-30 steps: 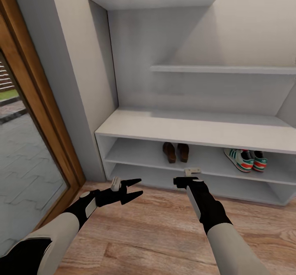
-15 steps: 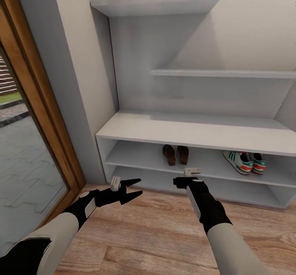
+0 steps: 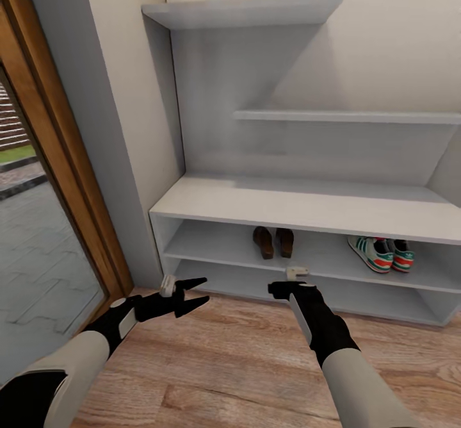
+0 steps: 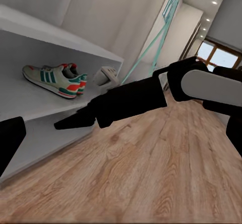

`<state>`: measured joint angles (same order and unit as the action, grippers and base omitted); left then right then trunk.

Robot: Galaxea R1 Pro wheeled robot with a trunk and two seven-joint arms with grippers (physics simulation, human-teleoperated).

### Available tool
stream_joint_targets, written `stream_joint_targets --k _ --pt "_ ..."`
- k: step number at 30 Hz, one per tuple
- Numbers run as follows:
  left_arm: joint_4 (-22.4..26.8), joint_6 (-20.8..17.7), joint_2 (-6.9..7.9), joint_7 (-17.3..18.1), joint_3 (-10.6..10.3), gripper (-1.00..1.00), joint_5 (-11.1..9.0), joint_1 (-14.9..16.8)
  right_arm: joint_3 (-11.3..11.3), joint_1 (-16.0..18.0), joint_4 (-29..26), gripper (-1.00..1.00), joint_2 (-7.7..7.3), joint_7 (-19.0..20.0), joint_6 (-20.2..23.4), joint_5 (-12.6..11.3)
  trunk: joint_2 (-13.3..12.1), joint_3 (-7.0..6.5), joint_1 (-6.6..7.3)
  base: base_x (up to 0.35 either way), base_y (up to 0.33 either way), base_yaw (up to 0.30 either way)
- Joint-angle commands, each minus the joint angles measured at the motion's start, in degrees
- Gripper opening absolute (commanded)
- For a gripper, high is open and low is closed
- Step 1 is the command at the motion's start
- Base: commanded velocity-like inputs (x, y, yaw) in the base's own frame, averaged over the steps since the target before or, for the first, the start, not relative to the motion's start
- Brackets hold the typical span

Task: Pick up the two gym shoes and the two sandals from the corridor floor and place them onto the hallstand (shoe rack) in the corridor, making sure they are on the rack and not on the floor. Arrange them so the two gym shoes are next to each other and the two sandals are next to each other.

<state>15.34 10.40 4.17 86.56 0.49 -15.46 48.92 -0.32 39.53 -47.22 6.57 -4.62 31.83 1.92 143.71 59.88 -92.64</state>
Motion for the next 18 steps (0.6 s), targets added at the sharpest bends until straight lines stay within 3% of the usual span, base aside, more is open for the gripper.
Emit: stream_joint_targets --k 1,7,8,12,13,18 --pt "0.0 0.6 0.1 0.1 0.0 1.0 -0.1 0.0 0.0 0.0 0.0 1.0 0.03 0.4 0.2 0.0 0.0 0.05 0.01 0.0 0.0 0.0" --pt "0.0 0.6 0.41 0.1 0.0 1.0 -0.1 0.0 -0.2 -0.2 0.5 1.0 -0.06 9.1 -3.6 -3.1 0.0 0.05 0.01 0.0 0.0 0.0" --pt "0.0 0.6 0.43 0.1 0.0 1.0 -0.1 0.0 -0.2 -0.2 1.5 1.0 -0.1 12.2 -4.9 -4.2 0.0 0.05 0.01 0.0 0.0 0.0" --pt "0.0 0.6 0.47 0.1 0.0 1.0 -0.1 0.0 -0.3 -0.2 5.8 1.0 -0.18 17.1 -6.6 -5.9 0.0 0.05 0.01 0.0 0.0 0.0" --pt "0.0 0.6 0.48 0.1 0.0 1.0 -0.1 0.0 -0.3 -0.3 16.3 1.0 -0.19 22.4 -7.9 -7.0 0.0 0.05 0.01 0.0 0.0 0.0" --pt "0.0 0.6 0.49 0.1 0.0 1.0 -0.1 0.0 -0.2 -0.3 24.7 1.0 -0.14 23.7 -12.9 -7.2 0.0 0.05 0.01 0.0 0.0 0.0"
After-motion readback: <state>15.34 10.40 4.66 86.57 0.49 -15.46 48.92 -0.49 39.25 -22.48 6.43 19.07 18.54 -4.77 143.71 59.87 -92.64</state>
